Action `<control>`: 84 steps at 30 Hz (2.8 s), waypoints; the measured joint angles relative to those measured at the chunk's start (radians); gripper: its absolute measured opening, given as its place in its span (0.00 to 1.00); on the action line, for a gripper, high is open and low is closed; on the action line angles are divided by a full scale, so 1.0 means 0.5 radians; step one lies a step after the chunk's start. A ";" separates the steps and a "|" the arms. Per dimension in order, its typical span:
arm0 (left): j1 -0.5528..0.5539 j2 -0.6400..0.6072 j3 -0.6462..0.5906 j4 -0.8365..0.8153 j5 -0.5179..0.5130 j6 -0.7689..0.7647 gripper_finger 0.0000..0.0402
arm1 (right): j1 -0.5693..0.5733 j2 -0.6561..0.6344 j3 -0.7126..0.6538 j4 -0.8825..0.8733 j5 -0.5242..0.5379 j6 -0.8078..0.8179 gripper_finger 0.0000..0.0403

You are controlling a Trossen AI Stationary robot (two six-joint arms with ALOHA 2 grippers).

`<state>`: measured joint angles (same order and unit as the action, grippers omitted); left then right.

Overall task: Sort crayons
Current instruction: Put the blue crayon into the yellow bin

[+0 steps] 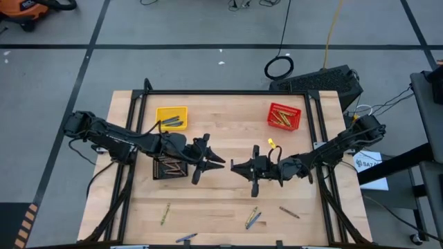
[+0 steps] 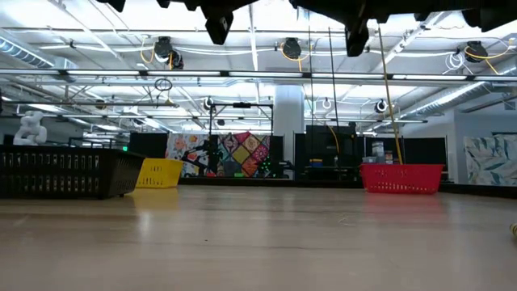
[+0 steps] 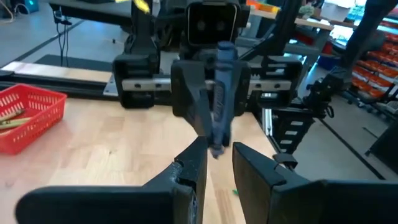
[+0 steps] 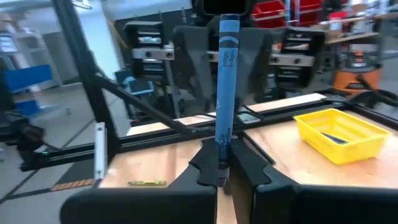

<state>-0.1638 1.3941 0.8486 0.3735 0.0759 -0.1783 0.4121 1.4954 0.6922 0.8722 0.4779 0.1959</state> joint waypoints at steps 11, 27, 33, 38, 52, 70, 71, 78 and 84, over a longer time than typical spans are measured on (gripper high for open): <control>0.046 0.000 0.000 0.028 0.013 -0.004 0.20 | -0.055 0.016 0.000 0.061 -0.107 -0.021 0.00; 0.053 0.000 0.000 0.101 0.080 -0.101 0.20 | -0.089 0.015 0.146 -0.113 -0.179 -0.126 0.00; 0.053 0.028 0.000 0.126 0.087 -0.101 0.20 | -0.128 0.015 0.155 -0.123 -0.180 -0.124 0.00; 0.070 0.087 0.001 0.177 0.092 -0.100 0.20 | -0.151 0.016 0.155 -0.173 -0.183 -0.103 0.00; 0.121 0.146 0.001 0.287 0.113 0.057 0.20 | -0.168 0.016 0.155 -0.210 -0.179 -0.050 0.00; 0.121 0.146 -0.001 0.271 0.111 0.124 0.04 | -0.168 0.014 0.157 -0.278 -0.176 0.056 0.03; 0.121 0.146 -0.001 0.271 0.110 0.126 0.04 | -0.168 0.014 0.157 -0.279 -0.175 0.056 0.04; 0.123 0.146 -0.001 0.199 0.093 0.166 0.04 | -0.167 0.015 0.157 -0.330 -0.119 0.058 0.14; 0.142 0.141 0.000 0.115 0.093 0.191 0.04 | -0.166 0.015 0.157 -0.382 -0.122 0.127 0.21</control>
<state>-0.0927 1.4645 0.8486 0.4310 0.1222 -0.0831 0.3290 1.5028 0.7708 0.6810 0.4171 0.2594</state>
